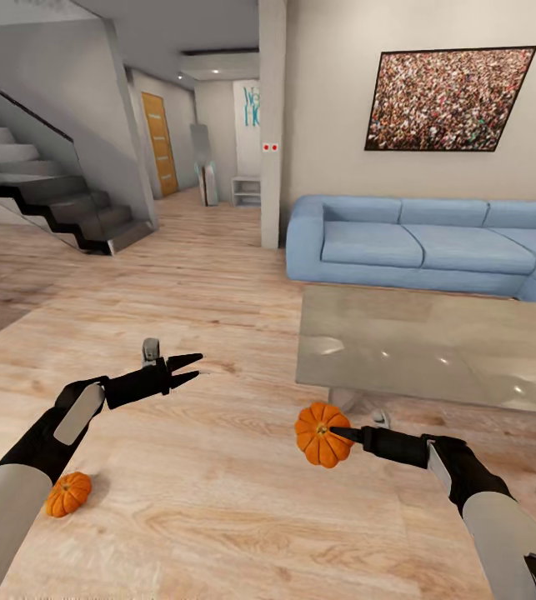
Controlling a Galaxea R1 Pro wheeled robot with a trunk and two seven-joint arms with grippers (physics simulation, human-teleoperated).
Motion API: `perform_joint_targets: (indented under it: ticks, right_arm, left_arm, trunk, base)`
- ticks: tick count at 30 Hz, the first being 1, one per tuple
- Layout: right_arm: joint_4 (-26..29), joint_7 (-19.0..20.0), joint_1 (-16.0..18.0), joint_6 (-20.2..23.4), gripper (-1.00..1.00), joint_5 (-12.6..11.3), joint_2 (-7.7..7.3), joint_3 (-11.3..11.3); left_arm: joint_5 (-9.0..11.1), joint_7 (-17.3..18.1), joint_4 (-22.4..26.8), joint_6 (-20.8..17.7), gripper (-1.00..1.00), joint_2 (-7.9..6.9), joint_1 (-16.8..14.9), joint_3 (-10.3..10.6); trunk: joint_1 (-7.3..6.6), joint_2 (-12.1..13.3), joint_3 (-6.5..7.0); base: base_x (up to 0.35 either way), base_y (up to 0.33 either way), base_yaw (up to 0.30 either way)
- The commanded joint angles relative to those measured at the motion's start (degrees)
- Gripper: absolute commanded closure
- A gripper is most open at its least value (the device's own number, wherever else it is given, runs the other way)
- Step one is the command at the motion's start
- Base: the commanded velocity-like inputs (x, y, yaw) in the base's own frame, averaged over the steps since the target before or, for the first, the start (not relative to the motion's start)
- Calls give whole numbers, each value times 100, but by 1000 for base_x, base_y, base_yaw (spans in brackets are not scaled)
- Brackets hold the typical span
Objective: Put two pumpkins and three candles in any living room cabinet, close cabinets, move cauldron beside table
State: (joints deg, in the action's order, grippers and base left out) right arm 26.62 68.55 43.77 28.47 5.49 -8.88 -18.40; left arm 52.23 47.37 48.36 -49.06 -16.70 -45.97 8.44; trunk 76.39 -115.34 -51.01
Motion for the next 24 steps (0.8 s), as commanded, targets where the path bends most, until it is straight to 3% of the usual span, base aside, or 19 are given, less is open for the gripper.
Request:
perform_joint_targets:
  ticks: [1, 14, 24]
  right_arm:
    - [1, 9, 0, 17, 100, -12, 0, -6]
    - [1, 9, 0, 13, 100, -12, 0, -6]
    - [1, 9, 0, 9, 100, -12, 0, -6]
  left_arm:
    - [-3, 0, 2, 1, -100, 0, 0, 0]
    - [6, 1, -132, 7, -100, 0, 0, -16]
    - [6, 1, -134, 7, -100, 0, -2, -18]
  trunk:
    - [-23, 42, 21]
    - [-308, 563, 280]
    - [-528, 964, 461]
  base:
    - [0, 0, 288]
    - [0, 0, 282]
    - [0, 0, 39]
